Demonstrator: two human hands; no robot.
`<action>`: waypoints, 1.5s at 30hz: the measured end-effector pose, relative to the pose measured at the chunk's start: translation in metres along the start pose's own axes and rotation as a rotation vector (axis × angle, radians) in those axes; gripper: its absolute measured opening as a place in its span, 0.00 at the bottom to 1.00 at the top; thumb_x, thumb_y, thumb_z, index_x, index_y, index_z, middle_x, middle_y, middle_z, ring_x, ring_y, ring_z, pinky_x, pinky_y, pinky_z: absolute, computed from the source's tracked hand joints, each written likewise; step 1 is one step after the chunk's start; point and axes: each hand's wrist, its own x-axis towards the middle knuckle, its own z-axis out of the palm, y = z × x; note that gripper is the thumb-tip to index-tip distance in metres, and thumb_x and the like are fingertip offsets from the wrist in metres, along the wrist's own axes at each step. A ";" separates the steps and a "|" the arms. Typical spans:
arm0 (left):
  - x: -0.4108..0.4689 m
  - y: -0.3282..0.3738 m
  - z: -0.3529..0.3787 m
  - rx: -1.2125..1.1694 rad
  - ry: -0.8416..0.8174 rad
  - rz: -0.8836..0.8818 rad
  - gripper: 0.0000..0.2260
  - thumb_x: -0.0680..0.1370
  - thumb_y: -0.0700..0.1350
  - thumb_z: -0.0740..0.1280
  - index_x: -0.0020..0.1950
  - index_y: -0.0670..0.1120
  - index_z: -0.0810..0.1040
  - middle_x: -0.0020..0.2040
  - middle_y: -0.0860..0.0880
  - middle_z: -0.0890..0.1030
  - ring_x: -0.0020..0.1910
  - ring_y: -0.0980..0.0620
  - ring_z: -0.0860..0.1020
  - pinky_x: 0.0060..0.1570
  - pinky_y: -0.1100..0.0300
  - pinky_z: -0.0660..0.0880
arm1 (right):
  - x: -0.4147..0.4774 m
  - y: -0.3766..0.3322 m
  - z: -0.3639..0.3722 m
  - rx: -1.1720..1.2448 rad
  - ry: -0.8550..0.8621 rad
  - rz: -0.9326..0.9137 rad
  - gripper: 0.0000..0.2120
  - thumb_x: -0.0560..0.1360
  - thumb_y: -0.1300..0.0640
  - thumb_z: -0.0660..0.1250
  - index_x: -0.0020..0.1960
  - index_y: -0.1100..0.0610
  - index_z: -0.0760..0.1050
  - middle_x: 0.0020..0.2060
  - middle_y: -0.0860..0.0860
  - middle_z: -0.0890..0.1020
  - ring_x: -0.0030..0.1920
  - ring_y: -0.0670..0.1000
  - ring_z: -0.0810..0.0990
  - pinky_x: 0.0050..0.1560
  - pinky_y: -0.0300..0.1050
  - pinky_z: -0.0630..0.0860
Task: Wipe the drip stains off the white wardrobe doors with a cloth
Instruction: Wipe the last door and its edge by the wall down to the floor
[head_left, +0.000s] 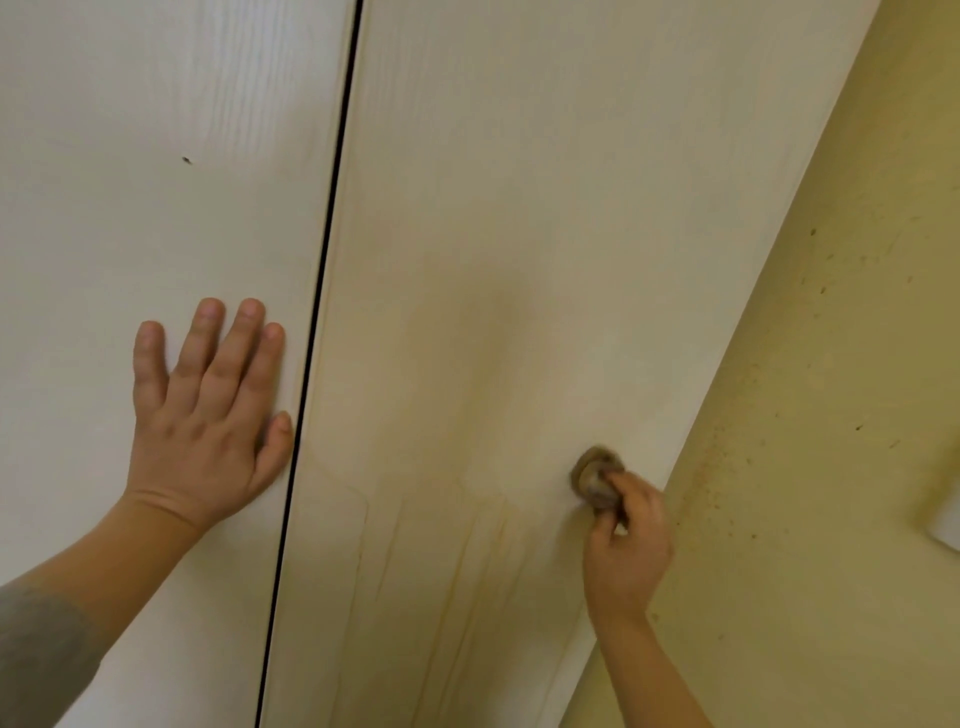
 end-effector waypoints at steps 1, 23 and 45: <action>0.000 0.000 0.000 -0.005 -0.003 -0.003 0.29 0.80 0.51 0.52 0.80 0.39 0.57 0.82 0.44 0.51 0.80 0.42 0.48 0.77 0.40 0.41 | -0.012 0.000 -0.002 0.012 -0.051 0.012 0.17 0.68 0.72 0.64 0.54 0.61 0.81 0.50 0.54 0.82 0.49 0.54 0.81 0.47 0.55 0.80; -0.002 0.001 0.001 -0.043 -0.009 -0.012 0.30 0.80 0.50 0.53 0.80 0.39 0.57 0.81 0.43 0.52 0.80 0.40 0.50 0.76 0.38 0.41 | -0.009 0.023 -0.014 0.069 -0.003 0.164 0.20 0.69 0.77 0.64 0.55 0.60 0.81 0.51 0.53 0.81 0.51 0.53 0.80 0.50 0.31 0.75; 0.000 0.001 0.004 -0.044 -0.025 -0.009 0.29 0.81 0.51 0.52 0.80 0.39 0.56 0.82 0.44 0.48 0.80 0.43 0.46 0.76 0.40 0.39 | -0.052 -0.066 0.030 0.240 0.116 0.296 0.17 0.71 0.70 0.64 0.57 0.59 0.80 0.50 0.50 0.80 0.49 0.43 0.77 0.43 0.35 0.76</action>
